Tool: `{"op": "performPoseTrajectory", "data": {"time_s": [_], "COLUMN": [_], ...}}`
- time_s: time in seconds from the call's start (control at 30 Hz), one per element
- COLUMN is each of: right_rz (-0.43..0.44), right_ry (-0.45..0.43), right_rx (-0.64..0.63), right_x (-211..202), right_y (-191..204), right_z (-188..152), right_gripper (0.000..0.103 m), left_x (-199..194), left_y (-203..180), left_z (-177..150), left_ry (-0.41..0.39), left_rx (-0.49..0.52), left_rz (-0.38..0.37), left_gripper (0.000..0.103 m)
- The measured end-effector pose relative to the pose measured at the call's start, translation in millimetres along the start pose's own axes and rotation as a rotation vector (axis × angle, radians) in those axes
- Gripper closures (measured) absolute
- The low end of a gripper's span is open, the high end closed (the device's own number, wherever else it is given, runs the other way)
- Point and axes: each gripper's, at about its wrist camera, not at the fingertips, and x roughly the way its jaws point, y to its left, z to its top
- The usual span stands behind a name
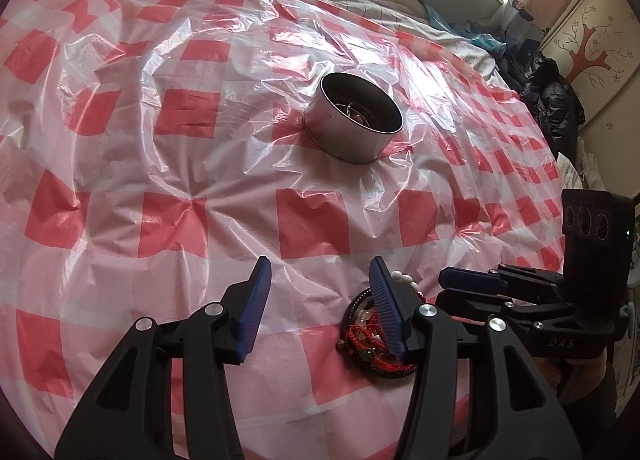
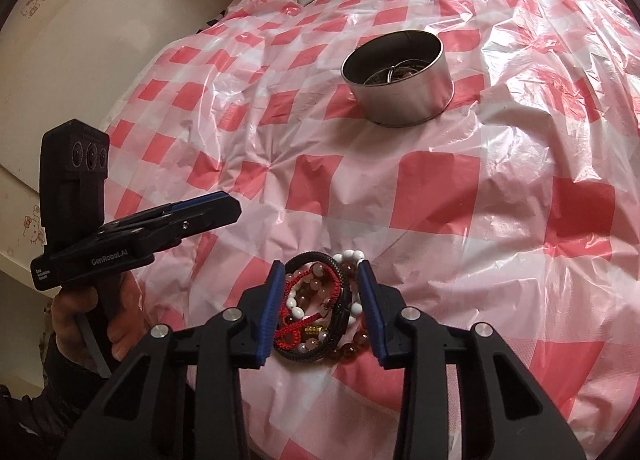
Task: Organize jewelry
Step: 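Move the open right tool to the beaded bracelets in the pile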
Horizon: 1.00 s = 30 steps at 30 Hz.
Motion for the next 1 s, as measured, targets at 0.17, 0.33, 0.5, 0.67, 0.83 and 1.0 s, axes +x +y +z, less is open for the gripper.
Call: {"op": "performPoseTrajectory", "data": {"time_s": [0.17,0.33,0.5,0.67,0.83,1.0], "right_rz": [-0.019,-0.043,-0.043,-0.027,-0.034,-0.117], "right_ry": [0.024,0.036,-0.022,-0.045,-0.047,-0.032], "right_rx": [-0.014,-0.049,-0.031,-0.024,-0.038,-0.113], "right_x": [9,17,2,-6,1,16], "right_y": [0,5,0,-5,4,16], "right_z": [-2,-6,-4,-3,-7,-8], "right_gripper": [0.073,0.097,0.101,0.101,0.046,0.065], "left_x": [-1,2,9,16,16,17], "left_y": [-1,-1,-4,-10,-5,-7], "left_z": [0,0,-3,-9,-9,-9], "left_ry": [-0.005,0.007,0.040,0.071,0.068,0.070], "left_rx": [-0.001,0.005,0.030,0.079,0.065,0.073], "left_rz": [0.004,0.009,0.019,0.036,0.047,0.043], "left_gripper": [0.053,0.051,0.051,0.051,0.051,0.050]}}
